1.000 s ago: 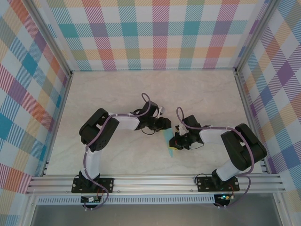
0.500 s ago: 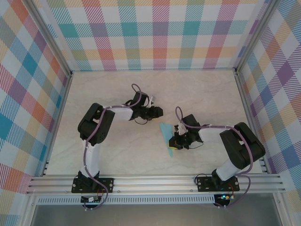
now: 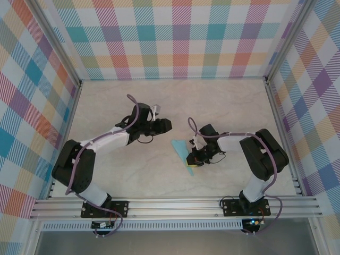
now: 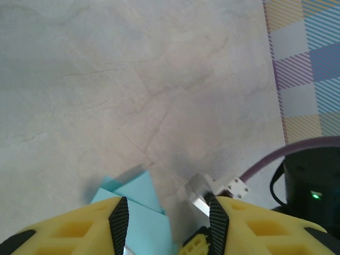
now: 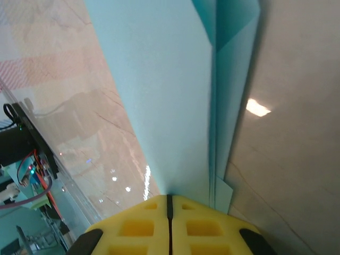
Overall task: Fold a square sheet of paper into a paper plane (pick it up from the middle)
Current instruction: Fold the wing for the fifth time at the center of the table.
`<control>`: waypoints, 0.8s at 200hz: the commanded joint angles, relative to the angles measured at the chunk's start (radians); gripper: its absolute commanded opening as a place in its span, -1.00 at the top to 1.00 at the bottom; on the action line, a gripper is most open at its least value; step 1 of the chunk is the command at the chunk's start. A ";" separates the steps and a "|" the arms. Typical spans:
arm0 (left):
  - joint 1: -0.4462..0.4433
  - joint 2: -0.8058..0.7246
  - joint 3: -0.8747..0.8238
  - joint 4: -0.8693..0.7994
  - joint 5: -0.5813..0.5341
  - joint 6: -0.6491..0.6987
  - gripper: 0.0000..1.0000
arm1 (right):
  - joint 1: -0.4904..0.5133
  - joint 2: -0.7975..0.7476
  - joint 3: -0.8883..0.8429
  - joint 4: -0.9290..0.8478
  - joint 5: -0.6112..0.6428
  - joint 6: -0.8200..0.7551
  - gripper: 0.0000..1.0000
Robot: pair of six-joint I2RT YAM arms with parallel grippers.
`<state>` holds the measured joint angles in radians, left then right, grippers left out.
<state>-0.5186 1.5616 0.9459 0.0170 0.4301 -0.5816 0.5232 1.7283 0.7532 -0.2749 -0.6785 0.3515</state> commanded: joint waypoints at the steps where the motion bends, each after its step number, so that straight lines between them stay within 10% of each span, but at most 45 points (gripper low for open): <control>1: -0.059 -0.029 -0.058 -0.041 -0.032 -0.041 0.10 | 0.012 0.012 0.031 -0.037 -0.035 -0.109 0.85; 160: -0.199 0.327 0.037 0.097 -0.011 -0.118 0.35 | 0.012 0.019 0.012 -0.021 0.051 -0.027 0.86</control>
<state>-0.7094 1.8465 0.9485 0.1085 0.4095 -0.7139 0.5312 1.7332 0.7662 -0.2882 -0.6617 0.3168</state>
